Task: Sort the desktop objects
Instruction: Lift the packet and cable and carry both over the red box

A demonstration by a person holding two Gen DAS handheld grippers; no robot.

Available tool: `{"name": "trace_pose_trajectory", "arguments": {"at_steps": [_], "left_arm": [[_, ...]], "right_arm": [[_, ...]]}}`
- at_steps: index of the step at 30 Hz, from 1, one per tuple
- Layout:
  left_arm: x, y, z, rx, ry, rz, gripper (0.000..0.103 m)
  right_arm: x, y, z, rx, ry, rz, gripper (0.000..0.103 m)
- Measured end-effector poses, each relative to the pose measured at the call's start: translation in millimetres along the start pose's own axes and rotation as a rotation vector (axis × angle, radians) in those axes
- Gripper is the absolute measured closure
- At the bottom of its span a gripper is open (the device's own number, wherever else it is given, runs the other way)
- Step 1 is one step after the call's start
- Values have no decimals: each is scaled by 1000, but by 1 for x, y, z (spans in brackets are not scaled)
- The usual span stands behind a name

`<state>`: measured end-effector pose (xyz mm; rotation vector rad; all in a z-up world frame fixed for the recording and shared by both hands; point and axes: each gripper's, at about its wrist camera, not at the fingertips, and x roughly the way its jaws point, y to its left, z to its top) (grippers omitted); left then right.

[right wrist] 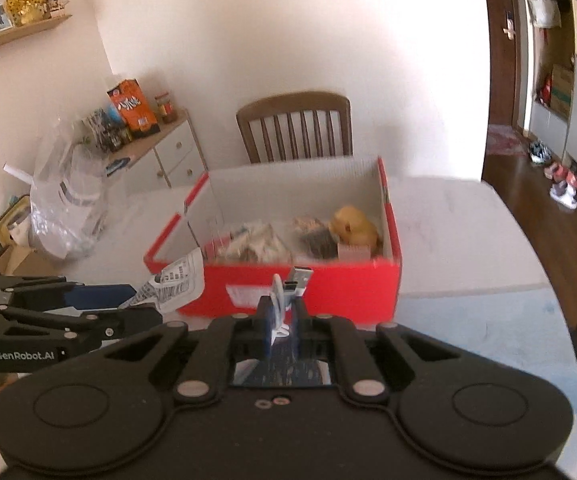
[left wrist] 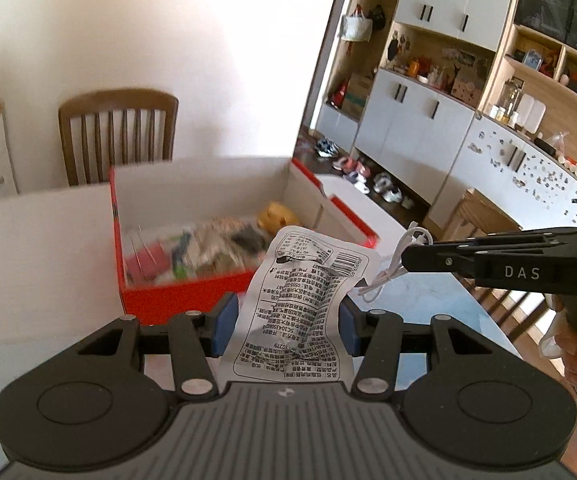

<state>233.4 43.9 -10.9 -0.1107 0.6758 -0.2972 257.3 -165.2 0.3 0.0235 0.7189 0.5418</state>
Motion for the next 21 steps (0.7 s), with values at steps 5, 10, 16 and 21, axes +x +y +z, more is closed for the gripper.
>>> {"name": "trace_pose_trajectory", "arguments": {"at_steps": [5,10,16,21], "left_arm": [[17,10,27,1,-19,43,52],[46,25,53,-5,0,83,52],[88,42,73,13,66,122,52],[121,54,76,6,136,127,52]], "right_arm": [[15,-2,26,-20,-36,-13,94],[40,-8,47,-15,-43,-32,94],[76,-18,53,-19,-15,-79,94],[102,-22,48,-33,12,-117,94]]}}
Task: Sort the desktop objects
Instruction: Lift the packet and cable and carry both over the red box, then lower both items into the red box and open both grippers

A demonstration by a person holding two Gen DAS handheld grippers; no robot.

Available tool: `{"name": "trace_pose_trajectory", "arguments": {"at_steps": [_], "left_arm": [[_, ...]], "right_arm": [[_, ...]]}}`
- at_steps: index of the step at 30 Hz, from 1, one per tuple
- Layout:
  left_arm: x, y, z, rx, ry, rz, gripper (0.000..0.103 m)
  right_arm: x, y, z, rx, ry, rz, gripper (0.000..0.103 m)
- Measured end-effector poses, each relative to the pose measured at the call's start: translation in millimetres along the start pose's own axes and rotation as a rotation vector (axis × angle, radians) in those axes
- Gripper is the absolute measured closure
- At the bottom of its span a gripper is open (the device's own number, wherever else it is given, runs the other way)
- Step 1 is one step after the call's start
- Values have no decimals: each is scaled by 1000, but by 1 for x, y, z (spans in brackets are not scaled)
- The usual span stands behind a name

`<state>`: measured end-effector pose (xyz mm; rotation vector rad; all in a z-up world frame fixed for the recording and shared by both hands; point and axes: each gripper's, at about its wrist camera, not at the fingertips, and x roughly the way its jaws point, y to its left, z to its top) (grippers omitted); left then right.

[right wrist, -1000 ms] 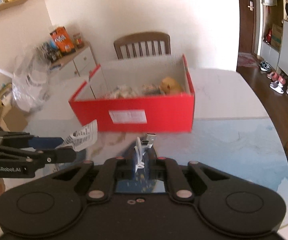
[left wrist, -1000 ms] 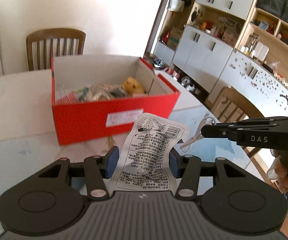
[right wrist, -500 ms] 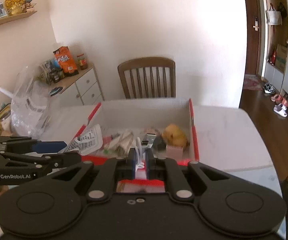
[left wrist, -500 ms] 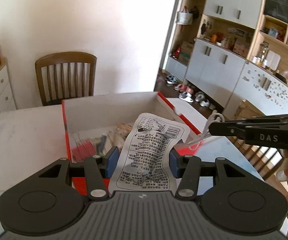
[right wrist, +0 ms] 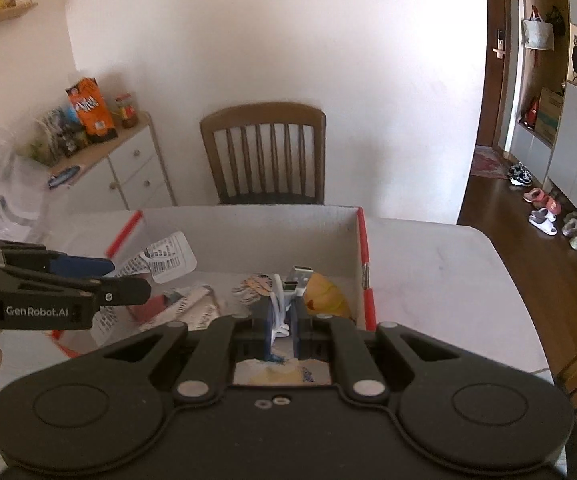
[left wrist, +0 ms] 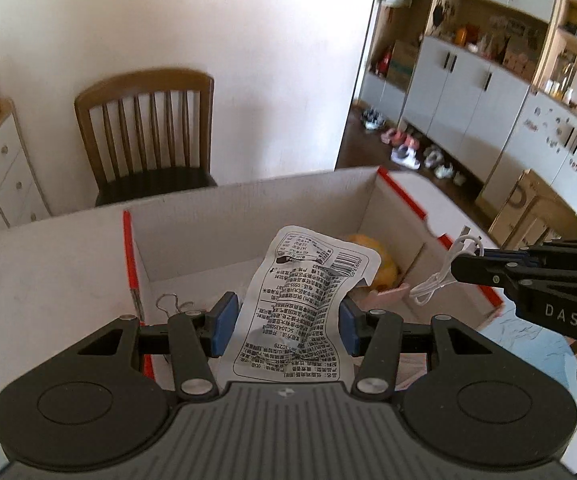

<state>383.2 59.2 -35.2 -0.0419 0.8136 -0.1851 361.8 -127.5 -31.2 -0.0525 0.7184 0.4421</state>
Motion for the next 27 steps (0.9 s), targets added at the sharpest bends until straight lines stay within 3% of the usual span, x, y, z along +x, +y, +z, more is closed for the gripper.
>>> {"name": "trace_pose_trajectory", "arguments": {"at_steps": [14,24,27], "left_arm": [[52,0,-8,52,129,67,52],[62,-4,-13,54,181,43,50],[59,-5,-14,53,188,40,49]], "right_arm": [[47,16,-15,-96,87,-24,94],[52,21,-21,-121,135,9,94],[48,18,-20,-112,140,12,87]]}}
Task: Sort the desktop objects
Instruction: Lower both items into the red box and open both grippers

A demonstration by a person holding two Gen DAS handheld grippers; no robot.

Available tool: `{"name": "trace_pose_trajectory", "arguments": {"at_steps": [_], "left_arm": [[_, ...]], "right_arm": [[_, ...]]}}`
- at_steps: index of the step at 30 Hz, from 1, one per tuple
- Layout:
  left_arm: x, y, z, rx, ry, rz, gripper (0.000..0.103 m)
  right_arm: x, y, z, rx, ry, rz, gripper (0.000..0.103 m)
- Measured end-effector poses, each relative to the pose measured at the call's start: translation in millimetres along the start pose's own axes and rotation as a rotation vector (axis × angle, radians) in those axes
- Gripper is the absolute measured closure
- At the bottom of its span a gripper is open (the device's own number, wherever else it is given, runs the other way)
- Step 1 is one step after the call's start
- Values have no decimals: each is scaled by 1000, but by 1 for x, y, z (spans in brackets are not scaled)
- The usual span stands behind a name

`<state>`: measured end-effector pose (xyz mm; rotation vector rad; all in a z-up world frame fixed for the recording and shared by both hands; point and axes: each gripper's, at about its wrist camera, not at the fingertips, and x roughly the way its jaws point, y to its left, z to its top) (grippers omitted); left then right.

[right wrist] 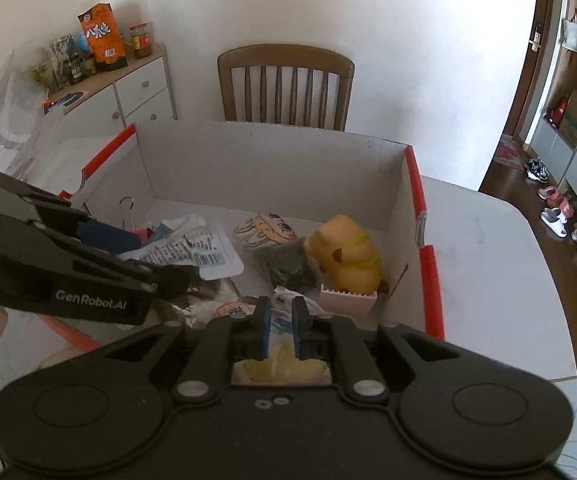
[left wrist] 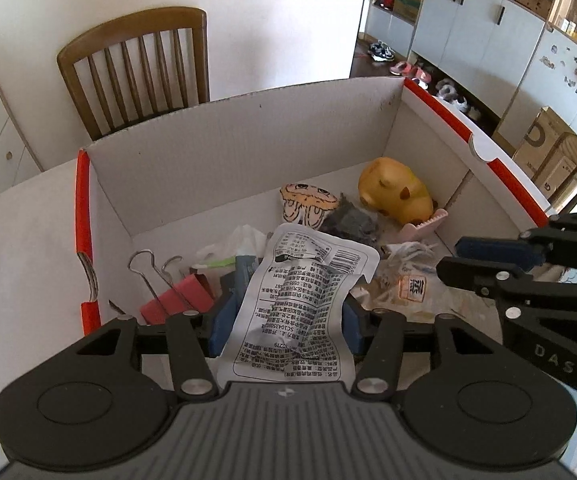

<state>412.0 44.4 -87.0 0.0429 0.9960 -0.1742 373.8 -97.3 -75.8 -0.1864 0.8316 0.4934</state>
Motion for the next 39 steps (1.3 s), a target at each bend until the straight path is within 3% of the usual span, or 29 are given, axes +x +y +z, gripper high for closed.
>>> {"name": "trace_pose_trajectory", "arguments": {"at_steps": [6,11,23,27,34,39], "left_arm": [[-11,1,-3,-9,-20,-5,46],[-30,0,-4,-30,-73,-19,36],[-72,-4,-14,-60,-182,-41,31],[-81,-3,-18,-71,-210,-40,31],[-92,-2,-26,-88,-227,-29,31],[-97,-2,-32,-101,-235,-25,25]], "right_arm": [[-11,-11,-3,25,3,6,76],[-25,-17,-4,39,-22,15,68],[-49,-14,-5,49,-65,42,49],[-55,-11,-7,45,-76,55,39],[-67,-8,-11,47,-103,79,29],[-75,-9,-14,59,-125,79,22]]}}
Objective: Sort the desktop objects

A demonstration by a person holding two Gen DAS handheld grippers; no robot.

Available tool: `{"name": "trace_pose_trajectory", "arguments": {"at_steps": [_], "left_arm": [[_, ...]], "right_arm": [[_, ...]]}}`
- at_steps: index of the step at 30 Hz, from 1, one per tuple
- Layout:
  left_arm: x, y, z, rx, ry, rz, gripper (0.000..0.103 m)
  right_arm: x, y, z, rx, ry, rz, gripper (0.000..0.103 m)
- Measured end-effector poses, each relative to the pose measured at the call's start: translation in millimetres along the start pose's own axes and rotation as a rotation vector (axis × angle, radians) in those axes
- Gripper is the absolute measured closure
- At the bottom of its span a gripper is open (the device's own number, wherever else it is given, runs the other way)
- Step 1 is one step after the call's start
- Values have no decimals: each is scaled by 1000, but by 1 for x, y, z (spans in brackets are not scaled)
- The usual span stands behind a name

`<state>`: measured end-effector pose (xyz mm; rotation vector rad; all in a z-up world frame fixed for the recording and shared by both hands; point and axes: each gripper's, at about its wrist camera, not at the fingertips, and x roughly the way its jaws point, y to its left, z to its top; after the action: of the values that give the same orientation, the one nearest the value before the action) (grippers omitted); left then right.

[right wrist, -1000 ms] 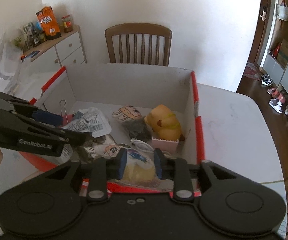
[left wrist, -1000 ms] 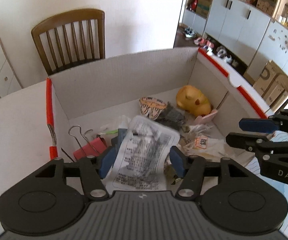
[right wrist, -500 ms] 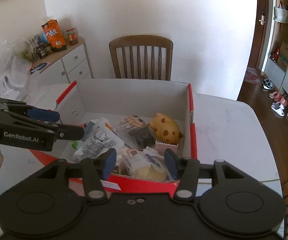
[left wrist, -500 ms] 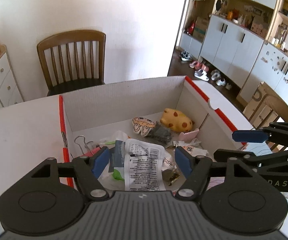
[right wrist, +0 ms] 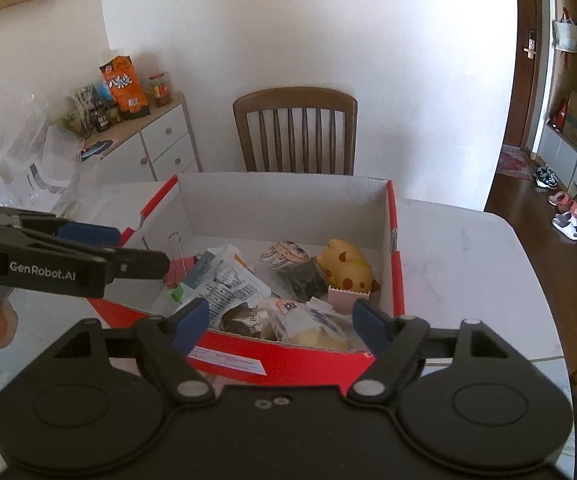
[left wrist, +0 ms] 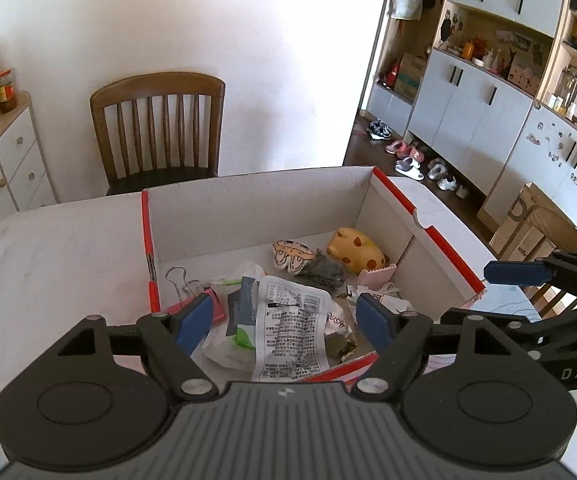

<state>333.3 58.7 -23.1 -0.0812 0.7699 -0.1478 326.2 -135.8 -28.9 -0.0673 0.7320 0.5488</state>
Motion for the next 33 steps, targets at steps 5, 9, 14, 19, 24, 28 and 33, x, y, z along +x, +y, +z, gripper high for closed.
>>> {"name": "trace_pose_trajectory", "arguments": {"at_steps": [5,9,14,19,24,28,33], "left_arm": [[-6,-1,-4,-3,-7,5,18],[-14,-4,-8,-5,-27,9,13],[-26,-8,-12,-22,-64,19,1],[-42,-11,-18,-34,-97,30,1],[-57,-15,-26,-41,-112,29,1],[-67,-20,-35,-41,-107,18,1],[-79,-27,-47,-39,-112,16,1]], "right_arm": [[-7,0,-2,7,-13,2,17],[-12,0,-5,12,-18,1,13],[-19,-1,-8,26,-32,10,9],[-31,3,-12,38,-45,27,5],[-43,5,-15,36,-57,44,2],[-50,7,-20,45,-58,55,1],[-58,6,-26,64,-59,68,1]]}}
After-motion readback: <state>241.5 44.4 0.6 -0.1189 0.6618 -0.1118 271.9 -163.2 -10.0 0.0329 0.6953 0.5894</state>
